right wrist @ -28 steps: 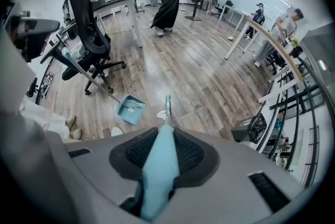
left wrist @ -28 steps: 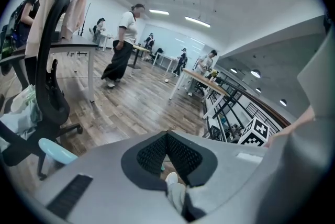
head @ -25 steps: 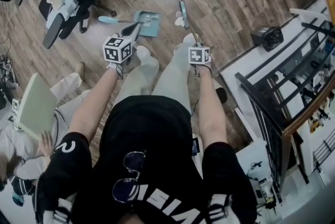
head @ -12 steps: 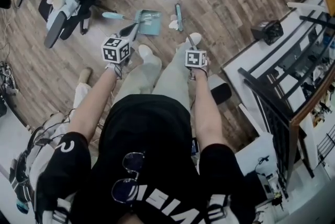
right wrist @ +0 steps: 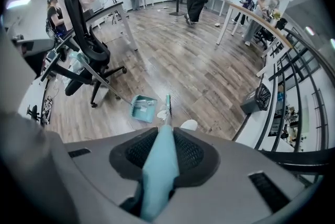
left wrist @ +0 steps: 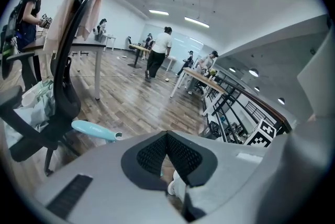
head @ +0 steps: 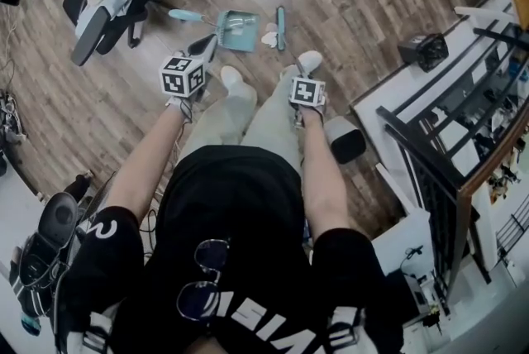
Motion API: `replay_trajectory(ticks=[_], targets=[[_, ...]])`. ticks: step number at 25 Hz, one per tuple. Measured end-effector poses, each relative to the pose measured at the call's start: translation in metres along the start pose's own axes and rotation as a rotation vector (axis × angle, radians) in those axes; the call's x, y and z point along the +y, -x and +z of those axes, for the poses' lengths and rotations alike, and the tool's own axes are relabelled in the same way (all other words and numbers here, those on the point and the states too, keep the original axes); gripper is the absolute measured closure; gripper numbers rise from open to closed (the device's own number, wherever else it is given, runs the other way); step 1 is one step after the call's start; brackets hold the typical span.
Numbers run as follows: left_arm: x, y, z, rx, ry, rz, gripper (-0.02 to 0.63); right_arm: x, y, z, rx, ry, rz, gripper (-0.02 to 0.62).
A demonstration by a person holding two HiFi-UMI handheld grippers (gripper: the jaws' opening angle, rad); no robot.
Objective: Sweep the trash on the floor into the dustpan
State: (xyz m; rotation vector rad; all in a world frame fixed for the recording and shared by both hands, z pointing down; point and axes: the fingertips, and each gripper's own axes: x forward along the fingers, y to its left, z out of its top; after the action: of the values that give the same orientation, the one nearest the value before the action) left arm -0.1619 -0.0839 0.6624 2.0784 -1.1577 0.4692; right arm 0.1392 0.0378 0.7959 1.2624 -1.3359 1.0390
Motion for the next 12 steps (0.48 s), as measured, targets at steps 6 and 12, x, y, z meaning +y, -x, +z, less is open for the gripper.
replay_trajectory(ticks=[6,12], targets=[[0.006,0.009,-0.004,-0.017,0.014,0.007,0.609,0.030,0.002,-0.001,-0.022,-0.109,0.079,0.512],[0.016,0.022,-0.008,-0.033,0.031,0.027,0.609,0.070,0.001,0.017,-0.100,-0.199,0.209,0.512]])
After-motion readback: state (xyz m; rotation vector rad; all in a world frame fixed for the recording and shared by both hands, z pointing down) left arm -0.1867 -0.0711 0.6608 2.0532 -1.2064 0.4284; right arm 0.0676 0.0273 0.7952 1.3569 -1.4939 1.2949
